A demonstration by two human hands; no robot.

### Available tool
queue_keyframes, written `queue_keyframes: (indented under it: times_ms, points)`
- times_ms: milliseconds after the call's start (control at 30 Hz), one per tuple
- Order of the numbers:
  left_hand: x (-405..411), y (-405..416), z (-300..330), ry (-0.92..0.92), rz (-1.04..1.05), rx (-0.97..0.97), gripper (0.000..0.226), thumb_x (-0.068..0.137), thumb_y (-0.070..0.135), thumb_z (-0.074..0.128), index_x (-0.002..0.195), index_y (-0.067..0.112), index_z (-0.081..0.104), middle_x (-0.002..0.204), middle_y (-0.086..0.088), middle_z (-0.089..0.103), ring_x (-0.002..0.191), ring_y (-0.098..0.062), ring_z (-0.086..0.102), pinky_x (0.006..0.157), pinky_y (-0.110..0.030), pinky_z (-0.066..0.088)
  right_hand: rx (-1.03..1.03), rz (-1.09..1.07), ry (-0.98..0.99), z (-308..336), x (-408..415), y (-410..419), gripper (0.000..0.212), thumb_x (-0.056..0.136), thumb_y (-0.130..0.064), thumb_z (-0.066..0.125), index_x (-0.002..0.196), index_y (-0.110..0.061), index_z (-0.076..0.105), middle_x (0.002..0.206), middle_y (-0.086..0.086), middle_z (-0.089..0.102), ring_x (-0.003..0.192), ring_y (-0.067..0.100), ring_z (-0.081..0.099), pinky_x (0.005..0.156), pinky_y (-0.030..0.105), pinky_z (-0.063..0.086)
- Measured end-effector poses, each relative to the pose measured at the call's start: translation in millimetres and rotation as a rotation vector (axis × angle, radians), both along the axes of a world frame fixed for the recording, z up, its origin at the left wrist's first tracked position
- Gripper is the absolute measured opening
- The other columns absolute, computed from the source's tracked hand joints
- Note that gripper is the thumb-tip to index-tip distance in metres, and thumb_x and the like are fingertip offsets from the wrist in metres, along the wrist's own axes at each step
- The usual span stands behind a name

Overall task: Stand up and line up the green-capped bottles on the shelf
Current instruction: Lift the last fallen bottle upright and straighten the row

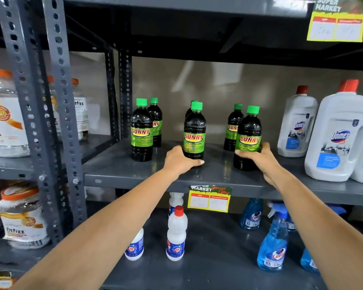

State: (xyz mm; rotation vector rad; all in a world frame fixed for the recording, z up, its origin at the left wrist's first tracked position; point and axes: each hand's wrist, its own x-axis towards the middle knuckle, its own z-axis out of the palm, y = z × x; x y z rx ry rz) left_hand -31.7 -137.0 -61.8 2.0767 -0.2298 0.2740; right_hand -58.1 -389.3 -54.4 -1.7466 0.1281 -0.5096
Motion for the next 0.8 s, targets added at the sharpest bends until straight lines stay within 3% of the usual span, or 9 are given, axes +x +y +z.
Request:
queue_keyframes:
  times_ms: [133, 200, 333, 400, 500, 600, 700, 800]
  points:
    - [-8.8, 21.2, -1.7, 0.011, -0.029, 0.101, 0.08, 0.067, 0.039, 0.088, 0.131, 0.009, 0.051, 0.129, -0.008, 0.06, 0.117, -0.024, 0.056, 0.093, -0.035, 0.046, 0.071, -0.089, -0.142, -1.4, -5.4, 0.4, 0.101, 0.07, -0.027, 0.085, 0.151, -0.018, 0.025, 0.149, 0.007, 0.043, 0.134, 0.021, 0.042, 0.11, 0.036, 0.033]
    - [-18.1, 42.8, -5.4, -0.055, 0.011, 0.237, 0.075, 0.073, 0.042, 0.083, 0.134, 0.011, 0.052, 0.132, -0.006, 0.059, 0.12, -0.023, 0.055, 0.095, -0.034, 0.045, -0.073, -0.275, -0.309, -1.8, -15.7, 9.4, 0.085, 0.071, -0.033, 0.083, 0.142, -0.019, 0.038, 0.144, 0.006, 0.045, 0.131, 0.02, 0.042, 0.11, 0.038, 0.034]
    - [-41.9, 98.9, -15.2, -0.234, 0.236, 0.439, 0.034, 0.086, 0.049, 0.066, 0.11, 0.026, 0.066, 0.113, 0.003, 0.068, 0.102, -0.02, 0.062, 0.076, -0.03, 0.045, -0.439, -0.488, -0.675, -2.3, -35.4, 43.7, 0.044, 0.073, -0.02, 0.072, 0.109, -0.007, 0.052, 0.113, 0.014, 0.053, 0.11, 0.029, 0.047, 0.094, 0.039, 0.036]
    - [-45.2, 125.5, -19.9, -0.251, 0.302, 0.505, 0.045, 0.087, 0.061, 0.056, 0.109, 0.023, 0.066, 0.11, 0.002, 0.069, 0.1, -0.023, 0.063, 0.073, -0.031, 0.044, -0.535, -0.44, -0.778, 0.2, -36.6, 72.6, 0.03, 0.074, -0.015, 0.071, 0.098, -0.006, 0.055, 0.105, 0.013, 0.054, 0.103, 0.025, 0.046, 0.089, 0.038, 0.036]
    - [-43.6, 150.5, -19.9, -0.196, 0.297, 0.667, 0.087, 0.075, 0.088, 0.034, 0.12, 0.019, 0.062, 0.122, -0.002, 0.065, 0.11, -0.026, 0.061, 0.08, -0.036, 0.046, -0.599, -0.233, -0.86, 4.3, -31.4, 122.7, 0.019, 0.076, -0.01, 0.07, 0.091, -0.008, 0.059, 0.099, 0.008, 0.056, 0.095, 0.021, 0.051, 0.083, 0.031, 0.04]
    - [-43.7, 168.6, -9.4, -0.062, 0.222, 0.804, 0.127, 0.052, 0.103, 0.021, 0.141, 0.016, 0.047, 0.146, -0.003, 0.049, 0.13, -0.026, 0.049, 0.097, -0.042, 0.043, -0.666, 0.006, -0.814, 4.7, -20.1, 177.1, 0.009, 0.078, -0.008, 0.066, 0.085, -0.011, 0.062, 0.089, 0.002, 0.059, 0.079, 0.018, 0.057, 0.072, 0.026, 0.047]
    - [-44.0, 183.2, -1.9, 0.023, 0.123, 0.914, 0.144, 0.041, 0.105, 0.026, 0.151, 0.013, 0.027, 0.158, -0.006, 0.031, 0.14, -0.027, 0.036, 0.107, -0.043, 0.038, -0.659, 0.1, -0.548, 0.7, 0.7, 226.2, 0.008, 0.077, -0.014, 0.066, 0.085, -0.013, 0.067, 0.083, 0.001, 0.065, 0.072, 0.016, 0.061, 0.071, 0.032, 0.054]
    - [-42.7, 186.6, -3.8, 0.01, 0.082, 0.978, 0.14, 0.05, 0.099, 0.045, 0.153, 0.008, 0.021, 0.16, -0.011, 0.025, 0.142, -0.029, 0.032, 0.109, -0.041, 0.034, -0.531, 0.128, -0.163, 2.7, 27.3, 256.8, 0.049, 0.075, -0.027, 0.078, 0.117, -0.01, 0.057, 0.102, 0.004, 0.063, 0.097, 0.022, 0.061, 0.086, 0.034, 0.051]
